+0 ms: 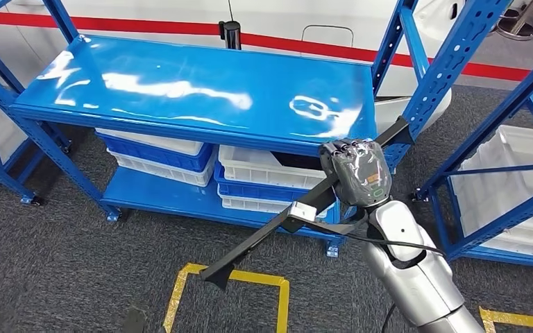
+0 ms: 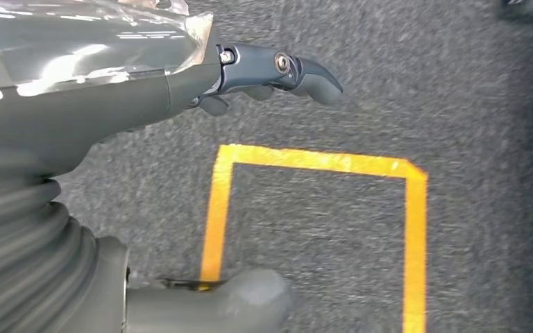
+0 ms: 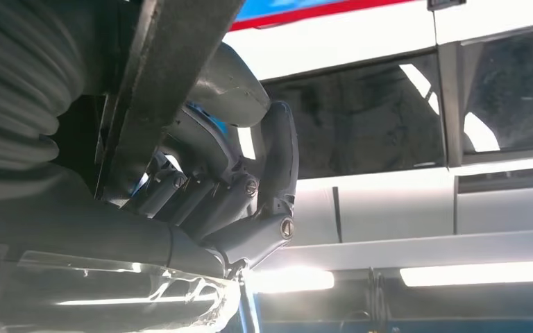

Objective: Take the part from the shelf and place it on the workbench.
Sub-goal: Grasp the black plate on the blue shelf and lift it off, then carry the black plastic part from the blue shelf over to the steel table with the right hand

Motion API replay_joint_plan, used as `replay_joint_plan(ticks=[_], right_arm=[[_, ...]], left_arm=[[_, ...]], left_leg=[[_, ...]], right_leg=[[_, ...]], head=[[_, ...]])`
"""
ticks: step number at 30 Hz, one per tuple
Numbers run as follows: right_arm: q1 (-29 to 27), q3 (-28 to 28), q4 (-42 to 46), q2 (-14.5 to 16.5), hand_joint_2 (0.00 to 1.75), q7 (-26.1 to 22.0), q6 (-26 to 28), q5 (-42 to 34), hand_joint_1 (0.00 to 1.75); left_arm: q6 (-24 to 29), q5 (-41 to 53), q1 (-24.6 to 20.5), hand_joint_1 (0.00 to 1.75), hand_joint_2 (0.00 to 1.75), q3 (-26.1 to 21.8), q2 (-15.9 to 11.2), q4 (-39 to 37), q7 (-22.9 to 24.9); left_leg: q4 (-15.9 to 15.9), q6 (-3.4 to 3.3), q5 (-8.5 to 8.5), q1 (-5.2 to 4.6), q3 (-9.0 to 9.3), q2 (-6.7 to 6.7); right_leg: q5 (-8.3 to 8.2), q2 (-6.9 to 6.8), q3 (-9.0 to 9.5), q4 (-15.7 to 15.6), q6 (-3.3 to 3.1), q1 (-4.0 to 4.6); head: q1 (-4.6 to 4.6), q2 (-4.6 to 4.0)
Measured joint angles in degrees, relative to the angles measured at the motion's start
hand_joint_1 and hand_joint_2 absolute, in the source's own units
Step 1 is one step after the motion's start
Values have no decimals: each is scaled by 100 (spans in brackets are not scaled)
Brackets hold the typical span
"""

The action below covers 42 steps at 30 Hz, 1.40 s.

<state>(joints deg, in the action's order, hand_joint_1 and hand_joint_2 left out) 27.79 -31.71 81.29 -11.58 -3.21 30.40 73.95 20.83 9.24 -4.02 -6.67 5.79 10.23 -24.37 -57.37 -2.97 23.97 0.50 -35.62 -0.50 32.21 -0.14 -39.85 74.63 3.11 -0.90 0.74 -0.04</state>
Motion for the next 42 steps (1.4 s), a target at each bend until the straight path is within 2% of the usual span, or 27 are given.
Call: replay_joint_plan(ticks=[1, 2, 3, 4, 6, 8, 9, 11, 13, 14, 15, 17, 19, 21, 23, 24, 26, 28, 29, 31, 33, 35, 36, 37, 39, 40, 42], right_arm=[[16, 9, -1, 0, 175, -7, -7, -11, 175], [39, 13, -2, 3, 175, -11, -9, -19, 175], [70, 23, -2, 9, 175, -17, -4, -24, 175], [105, 39, -2, 21, 175, -20, 6, -28, 175], [168, 73, -3, 43, 175, -25, 28, -32, 175], [197, 95, -6, 59, 175, -21, 38, -34, 175], [205, 105, -7, 67, 175, -18, 40, -35, 175], [213, 133, -9, 90, 175, -13, 43, -38, 175], [211, 157, -9, 108, 175, -10, 47, -42, 175], [207, 166, -9, 118, 175, -9, 48, -44, 175], [200, 176, -8, 126, 175, -9, 50, -43, 175], [190, 202, -7, 142, 175, -8, 53, -37, 175], [191, 236, -1, 148, 175, -3, 58, -30, 175], [200, 266, 7, 155, 175, 0, 72, -28, 175], [191, 287, 7, 156, 175, 3, 87, -15, 175], [177, 304, 7, 154, 175, 7, 90, -2, 175], [138, 336, 12, 150, 175, 17, 94, 36, 175], [89, 372, 28, 150, 175, 35, 97, 68, 175], [55, 395, 38, 148, 175, 49, 98, 85, 175], [-19, 451, 66, 145, 175, 78, 101, 126, 175], [-68, 490, 115, 142, 175, 90, 104, 170, 175], [-83, 531, 189, 141, 175, 95, 110, 202, 175], [-85, 554, 218, 140, 175, 96, 116, 209, 175], [-89, 575, 242, 139, 175, 99, 123, 212, 175], [-114, 598, 257, 134, 175, 105, 134, 213, 175], [-131, 608, 260, 131, 175, 108, 137, 213, 175], [-160, 629, 268, 122, 175, 112, 139, 214, 175]], left_arm=[[7, -14, 1, 0, 175, -1, 3, 0, -6], [14, -26, 0, 0, 175, -1, 4, 0, -15], [19, -33, 0, 0, 175, -2, 6, 0, -27], [24, -38, -1, 0, 175, -3, 7, 0, -41], [26, -43, -2, 0, 175, -4, 8, 0, -65], [26, -43, 2, 0, 175, -4, -2, 0, -81], [26, -43, 5, 0, 175, -4, -9, 0, -87], [28, -46, 5, 0, 175, -4, -28, 0, -95], [32, -50, 2, 0, 175, -4, -35, 0, -96], [36, -54, 0, 0, 175, -4, -39, 0, -97], [39, -56, 0, 0, 175, -4, -40, 0, -98], [46, -61, -3, 0, 175, -4, -46, 1, -108], [55, -61, -13, 0, 175, -4, -44, 3, -120], [60, -61, -20, 0, 175, -4, -41, 4, -127], [61, -60, -19, 0, 175, -4, -43, 4, -136], [60, -59, -18, 0, 175, -4, -43, 4, -141], [51, -44, -17, 0, 175, -8, -47, 4, -158], [28, -23, -17, 0, 175, -12, -51, 4, -172], [10, -12, -17, 0, 175, -13, -51, 4, -175], [-16, 15, -18, 0, 175, -13, -50, 4, -177], [-28, 37, -19, 0, 175, -12, -49, 5, -177], [-33, 47, -26, 0, 175, -11, -48, 6, -178], [-36, 53, -32, 0, 175, -10, -47, 7, -179], [-39, 58, -36, 0, 175, -9, -47, 7, -179], [-43, 64, -37, 0, 175, -8, -54, 5, -179], [-45, 63, -33, 0, 175, -8, -58, 5, -179], [-50, 62, -27, 0, 175, -8, -66, 4, -180]], left_leg=[[-4, 13, -70, -2, -89, -3], [-9, 30, -134, -3, -165, -3], [-16, 54, -194, -11, -230, -3], [-20, 82, -256, -18, -279, -5], [8, 140, -388, -28, -331, -9], [39, 202, -458, -26, -365, 7], [-23, 234, -349, -18, -407, 24], [-488, 300, 188, 13, -558, 57], [-1275, 368, 717, 46, -719, 64], [-1591, 399, 787, 65, -747, 64], [-1749, 426, 730, 89, -704, 63], [-1454, 465, 433, 145, -314, 62], [-653, 481, 393, 172, 304, 78], [-158, 455, 537, 150, 610, 100], [-83, 360, 523, 115, 554, 89], [-66, 285, 474, 100, 498, 77], [-39, 107, 338, 85, 356, 48], [-42, 23, 204, 53, 191, 40], [-43, 15, 136, 40, 105, 38], [-48, 18, -3, 20, -71, 35], [-53, 42, -132, 8, -221, 34], [-48, 92, -256, -3, -331, 24], [-33, 122, -326, -3, -364, 16], [-10, 153, -400, -4, -391, 10], [3, 217, -416, 6, -448, 15], [-90, 247, -265, 12, -496, 23], [-601, 303, 304, 36, -638, 42]], right_leg=[[-131, 0, 185, -132, 55, 2], [-244, 0, 461, -454, 79, 3], [-270, -1, 794, -900, 66, 18], [-225, 3, 1087, -1352, 21, 43], [-109, 11, 1353, -1882, -86, 98], [-175, 4, 1296, -1943, -189, 70], [-239, -6, 1264, -1948, -261, 36], [-390, -29, 1167, -1957, -382, -31], [-524, -33, 1014, -1949, -419, -26], [-588, -33, 933, -1942, -411, -26], [-647, -32, 848, -1931, -392, -28], [-746, -26, 678, -1875, -337, -46], [-805, -20, 532, -1773, -273, -34], [-873, -20, 435, -1705, -173, -5], [-938, -20, 354, -1686, -61, -3], [-882, -17, 284, -1633, -44, -8], [-494, -13, 96, -1234, -96, -26], [-21, -8, -83, -504, -141, -26], [87, -6, -115, -189, -121, -22], [-23, -2, 49, -22, -26, -10], [-246, -2, 571, -604, 11, 4], [-195, 1, 1167, -1484, -60, 64], [-137, 7, 1324, -1755, -99, 95], [-113, 12, 1377, -1913, -127, 125], [-224, 9, 1301, -1937, -184, 61], [-290, -1, 1251, -1947, -235, 24], [-410, -19, 1136, -1945, -329, -11]], head=[[-1, 0], [-2, 0], [-3, 0], [0, 0], [5, 0], [9, 0], [13, 0], [38, 0], [61, 0], [61, 0], [63, 0], [64, 0], [72, 0], [79, 0], [76, 0], [76, 0], [44, 0], [12, 0], [9, 0], [5, 0], [8, 0], [10, 0], [10, 0], [11, 0], [19, 0], [30, 0], [55, 0]])
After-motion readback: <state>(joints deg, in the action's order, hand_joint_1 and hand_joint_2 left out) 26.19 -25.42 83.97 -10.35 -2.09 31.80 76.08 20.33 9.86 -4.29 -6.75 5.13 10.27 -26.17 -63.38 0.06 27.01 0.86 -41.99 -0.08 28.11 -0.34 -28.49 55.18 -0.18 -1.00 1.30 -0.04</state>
